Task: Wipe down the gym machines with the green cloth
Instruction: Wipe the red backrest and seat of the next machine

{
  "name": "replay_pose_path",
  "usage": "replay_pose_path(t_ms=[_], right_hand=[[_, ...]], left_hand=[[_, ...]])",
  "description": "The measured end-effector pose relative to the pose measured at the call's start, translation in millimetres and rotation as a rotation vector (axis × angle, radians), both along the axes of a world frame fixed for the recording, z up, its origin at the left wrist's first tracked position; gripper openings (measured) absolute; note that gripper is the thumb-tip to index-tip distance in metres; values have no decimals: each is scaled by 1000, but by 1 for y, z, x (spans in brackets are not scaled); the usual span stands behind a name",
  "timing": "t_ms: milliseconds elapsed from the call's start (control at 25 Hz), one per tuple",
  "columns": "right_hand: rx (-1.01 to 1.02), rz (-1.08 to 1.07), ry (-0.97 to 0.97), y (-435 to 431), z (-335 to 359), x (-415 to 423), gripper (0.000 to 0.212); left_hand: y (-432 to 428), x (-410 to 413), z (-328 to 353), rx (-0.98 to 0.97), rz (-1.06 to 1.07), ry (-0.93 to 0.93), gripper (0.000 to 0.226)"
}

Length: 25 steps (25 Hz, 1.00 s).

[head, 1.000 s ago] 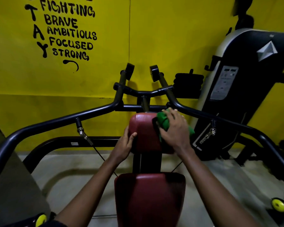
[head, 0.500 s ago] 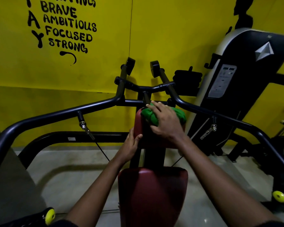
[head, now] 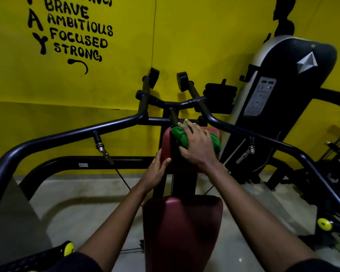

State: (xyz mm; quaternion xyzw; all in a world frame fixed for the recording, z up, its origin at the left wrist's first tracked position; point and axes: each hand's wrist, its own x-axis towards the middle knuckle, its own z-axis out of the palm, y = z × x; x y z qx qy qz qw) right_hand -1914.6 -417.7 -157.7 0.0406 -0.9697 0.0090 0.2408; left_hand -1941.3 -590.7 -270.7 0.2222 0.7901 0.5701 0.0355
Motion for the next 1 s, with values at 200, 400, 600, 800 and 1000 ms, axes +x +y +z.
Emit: replay_pose_path(t_ms=[200, 400, 600, 800, 1000], right_hand=[[-78, -58, 74, -2, 11, -8, 73], [208, 96, 62, -35, -6, -17, 83], [436, 203, 124, -28, -28, -13, 74], [497, 272, 231, -22, -65, -3, 58], [508, 256, 178, -40, -71, -9, 61]], left_hand=[[-20, 13, -77, -365, 59, -10, 60], [-27, 25, -121, -460, -22, -135, 58], [-34, 30, -131, -464, -101, -45, 61], [-35, 56, -154, -562, 45, 148, 66], [-35, 62, -148, -584, 56, 142, 75]])
